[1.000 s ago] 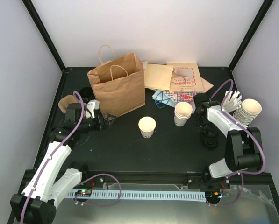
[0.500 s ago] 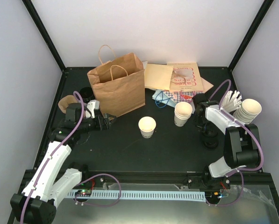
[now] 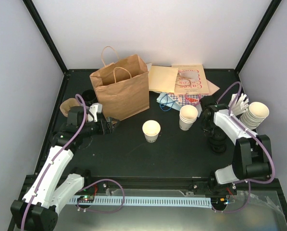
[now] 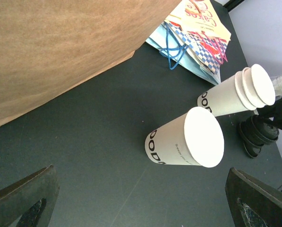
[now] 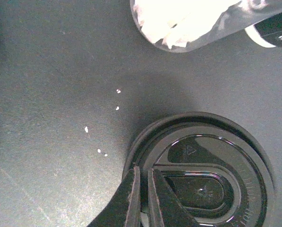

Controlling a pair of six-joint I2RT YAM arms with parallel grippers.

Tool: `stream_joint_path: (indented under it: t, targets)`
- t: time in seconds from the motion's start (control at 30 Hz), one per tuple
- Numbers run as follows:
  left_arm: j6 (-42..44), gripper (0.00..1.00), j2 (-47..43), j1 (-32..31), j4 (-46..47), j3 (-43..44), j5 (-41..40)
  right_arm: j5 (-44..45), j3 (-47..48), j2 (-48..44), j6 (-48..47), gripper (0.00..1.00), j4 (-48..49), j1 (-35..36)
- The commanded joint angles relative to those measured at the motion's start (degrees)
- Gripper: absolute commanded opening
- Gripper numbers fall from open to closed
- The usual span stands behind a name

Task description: Pack the takeout coffee

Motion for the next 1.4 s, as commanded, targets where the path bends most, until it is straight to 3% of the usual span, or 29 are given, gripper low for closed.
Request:
stream_joint_path:
  t: [0.0, 0.3, 0.43, 0.57, 0.67, 0.7, 0.77, 0.87, 0.97, 1.13, 1.3, 1.37]
  targets:
    - [1.01, 0.99, -1.09, -0.02, 0.56, 0.58, -0.23, 1.14, 2.41, -3.93, 0.08, 0.07, -2.90, -0.31]
    - [0.57, 0.99, -1.68, 0.02, 0.84, 0.41, 0.08, 0.56, 1.45, -9.28, -0.74, 0.07, -3.55, -0.31]
    - [0.37, 0.99, -2.03, 0.02, 0.49, 0.52, 0.35, -0.50, 1.56, -10.68, -0.27, 0.03, -5.07, -0.29]
    - [0.31, 0.99, -2.68, 0.02, 0.55, 0.09, 0.14, -0.40, -0.54, -13.80, -1.21, 0.06, -1.57, -0.29]
    - [0.20, 0.99, -2.60, 0.02, 0.01, 0.60, 0.46, -0.69, 4.71, -13.42, 0.87, 0.01, -9.40, 0.67]
    - [0.25, 0.99, -2.67, 0.01, -0.28, 0.68, 0.28, -0.85, 3.80, -15.66, 0.60, 0.01, -7.25, 0.80]
    - [0.19, 0.99, -2.93, 0.02, 0.28, 0.29, 0.09, -1.84, -2.13, -20.31, -1.33, 0.17, 0.54, 0.44]
    - [-0.38, 0.99, -2.68, 0.02, 1.11, 0.29, 0.76, -3.48, 1.91, -17.49, -0.24, 0.02, -6.40, -0.12]
    - [-0.52, 0.99, -2.38, -0.02, 0.35, 0.94, 0.82, -1.61, 1.27, -16.95, -0.25, 0.01, -5.12, 0.19]
    - [-0.91, 0.99, -1.84, 0.01, 0.51, 1.49, 1.52, -7.48, 0.60, -15.16, -0.93, 0.01, -4.73, -0.20]
    - [-0.73, 0.99, -2.20, 0.02, 0.45, 1.32, 0.95, -5.65, -1.34, -13.93, -0.63, 0.15, -3.74, -0.20]
    - [-0.88, 0.99, -2.16, 0.02, 0.53, 1.08, 1.03, -5.74, -2.24, -13.05, -0.60, 0.29, -3.29, -0.20]
